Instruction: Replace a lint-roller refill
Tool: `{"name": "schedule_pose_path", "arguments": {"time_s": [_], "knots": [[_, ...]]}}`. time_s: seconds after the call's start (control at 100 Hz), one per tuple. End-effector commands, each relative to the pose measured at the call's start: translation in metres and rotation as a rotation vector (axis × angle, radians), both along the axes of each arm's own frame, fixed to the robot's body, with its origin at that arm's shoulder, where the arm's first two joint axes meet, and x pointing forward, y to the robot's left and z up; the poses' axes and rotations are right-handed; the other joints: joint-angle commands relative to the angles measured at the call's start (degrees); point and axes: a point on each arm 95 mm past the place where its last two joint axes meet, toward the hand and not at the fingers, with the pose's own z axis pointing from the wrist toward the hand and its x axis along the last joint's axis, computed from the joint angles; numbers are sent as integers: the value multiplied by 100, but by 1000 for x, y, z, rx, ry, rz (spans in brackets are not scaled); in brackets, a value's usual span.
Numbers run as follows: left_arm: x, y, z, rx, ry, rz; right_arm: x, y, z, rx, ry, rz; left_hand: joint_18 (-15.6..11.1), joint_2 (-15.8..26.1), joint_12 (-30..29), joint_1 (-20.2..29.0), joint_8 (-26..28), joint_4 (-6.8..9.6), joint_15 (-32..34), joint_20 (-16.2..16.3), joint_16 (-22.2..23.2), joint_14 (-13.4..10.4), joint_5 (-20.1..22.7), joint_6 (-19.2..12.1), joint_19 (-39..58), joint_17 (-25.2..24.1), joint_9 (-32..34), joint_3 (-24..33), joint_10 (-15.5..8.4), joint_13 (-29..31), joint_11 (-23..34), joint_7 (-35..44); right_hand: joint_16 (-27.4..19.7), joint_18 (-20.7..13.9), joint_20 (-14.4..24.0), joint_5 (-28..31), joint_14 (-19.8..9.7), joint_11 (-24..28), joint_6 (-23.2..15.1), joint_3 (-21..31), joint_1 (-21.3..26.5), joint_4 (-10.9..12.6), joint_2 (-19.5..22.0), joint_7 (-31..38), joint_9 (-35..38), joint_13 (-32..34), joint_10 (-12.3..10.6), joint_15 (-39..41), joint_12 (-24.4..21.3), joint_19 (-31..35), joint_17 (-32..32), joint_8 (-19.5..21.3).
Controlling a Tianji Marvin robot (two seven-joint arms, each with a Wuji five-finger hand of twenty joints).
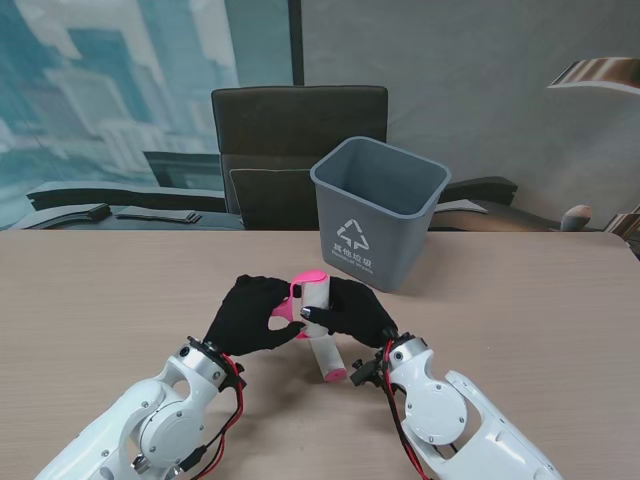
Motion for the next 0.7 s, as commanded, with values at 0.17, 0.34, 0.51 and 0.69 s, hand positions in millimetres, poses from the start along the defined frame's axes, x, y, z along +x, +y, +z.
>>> {"name": "schedule_pose_path", "arguments": {"time_s": [0.17,0.34,0.51,0.69], "knots": [[-2,-8,-6,-1,1,-23,-5,8,8,23,-15,21,4,-451,203,434,446,551,601,66,153,-108,-3,-295,618,420,556,941,-278,704,497,871,-59,-434,19,782,-450,398,-1077,1774,748,486,907,1123,236,198,-236,14,124,-36,-43,191],[-2,-11,-8,-10,-6,-29,-6,8,9,28,-19,22,-26,-939,769,716,600,530,1002,-65,187,-167,5,-375,1083,722,1001,1448,-358,1098,440,1304,-63,-435,23,784,-453,395,-1077,1769,745,487,908,1123,242,200,-241,8,122,-38,-43,185],[-1,-15,-10,-3,-5,-38,-7,9,10,31,-25,23,-24,-1118,866,701,543,701,1102,-134,186,-197,-89,-338,1178,730,917,1741,-375,1103,370,1265,-66,-435,28,778,-459,390,-1076,1763,740,490,904,1119,242,201,-244,4,119,-40,-42,178],[0,-20,-14,16,14,-61,-9,10,11,36,-30,24,12,-962,270,538,215,938,900,-238,138,-169,-305,-292,1015,518,360,1664,-333,797,491,658,-70,-439,30,786,-467,389,-1088,1755,731,494,906,1122,249,205,-255,-4,117,-43,-39,173]]}}
